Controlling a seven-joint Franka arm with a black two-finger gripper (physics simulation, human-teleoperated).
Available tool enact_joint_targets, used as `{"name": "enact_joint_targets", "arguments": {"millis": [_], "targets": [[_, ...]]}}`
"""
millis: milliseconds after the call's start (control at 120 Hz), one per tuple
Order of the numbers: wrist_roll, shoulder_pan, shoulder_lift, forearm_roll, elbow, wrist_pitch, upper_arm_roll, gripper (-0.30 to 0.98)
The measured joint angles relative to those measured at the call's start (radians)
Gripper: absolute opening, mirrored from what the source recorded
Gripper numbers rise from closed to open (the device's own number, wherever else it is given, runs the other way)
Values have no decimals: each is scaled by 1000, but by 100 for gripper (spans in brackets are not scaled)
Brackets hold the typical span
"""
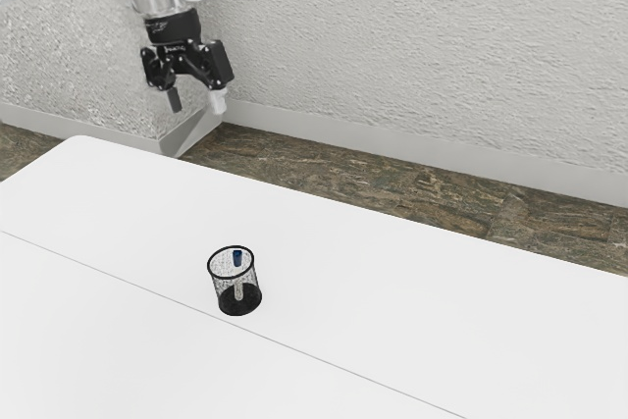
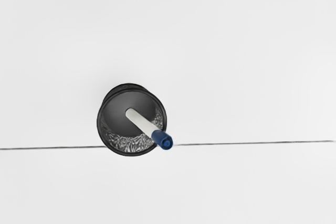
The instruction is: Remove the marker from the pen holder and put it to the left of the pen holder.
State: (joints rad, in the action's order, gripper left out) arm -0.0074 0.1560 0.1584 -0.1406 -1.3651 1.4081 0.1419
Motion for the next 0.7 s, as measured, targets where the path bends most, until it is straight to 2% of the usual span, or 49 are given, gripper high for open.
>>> {"name": "enact_joint_targets", "arguments": {"millis": [117,292,425,567,700], "targets": [[1,9,12,2,-11,33,5,69],[-2,-35,239,58,-2,82,-13,69],[-14,-48,329,82,-29,111,-23,69],[-36,-80,355,111,-101,167,-24,65],[-88,-90,356,128,-114,138,-24,60]]}}
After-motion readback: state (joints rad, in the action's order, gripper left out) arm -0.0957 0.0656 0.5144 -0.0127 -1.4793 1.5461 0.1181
